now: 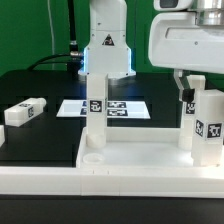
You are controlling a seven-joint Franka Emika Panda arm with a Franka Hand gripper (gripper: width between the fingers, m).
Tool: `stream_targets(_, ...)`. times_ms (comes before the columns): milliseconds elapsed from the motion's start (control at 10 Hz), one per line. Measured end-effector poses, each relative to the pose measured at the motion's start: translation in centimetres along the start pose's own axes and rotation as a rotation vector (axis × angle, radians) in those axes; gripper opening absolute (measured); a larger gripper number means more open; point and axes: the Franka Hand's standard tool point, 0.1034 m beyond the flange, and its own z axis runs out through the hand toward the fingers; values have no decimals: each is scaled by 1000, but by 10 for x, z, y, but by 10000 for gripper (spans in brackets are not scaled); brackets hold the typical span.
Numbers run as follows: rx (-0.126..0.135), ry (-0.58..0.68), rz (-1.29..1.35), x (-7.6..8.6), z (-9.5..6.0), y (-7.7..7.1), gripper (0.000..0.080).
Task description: Assemble desk
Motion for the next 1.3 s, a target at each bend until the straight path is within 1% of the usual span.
stream_targets(400, 9, 21, -370, -3, 2, -7, 649)
stream_targets(600, 5, 28, -502, -3, 1, -8, 649)
stream_targets(900, 1, 33, -679, -1, 0, -7, 649)
stream_targets(1200, -2, 31, -707, 0, 2, -6, 627)
stream_targets(1300, -2, 31, -707, 0, 2, -6, 451)
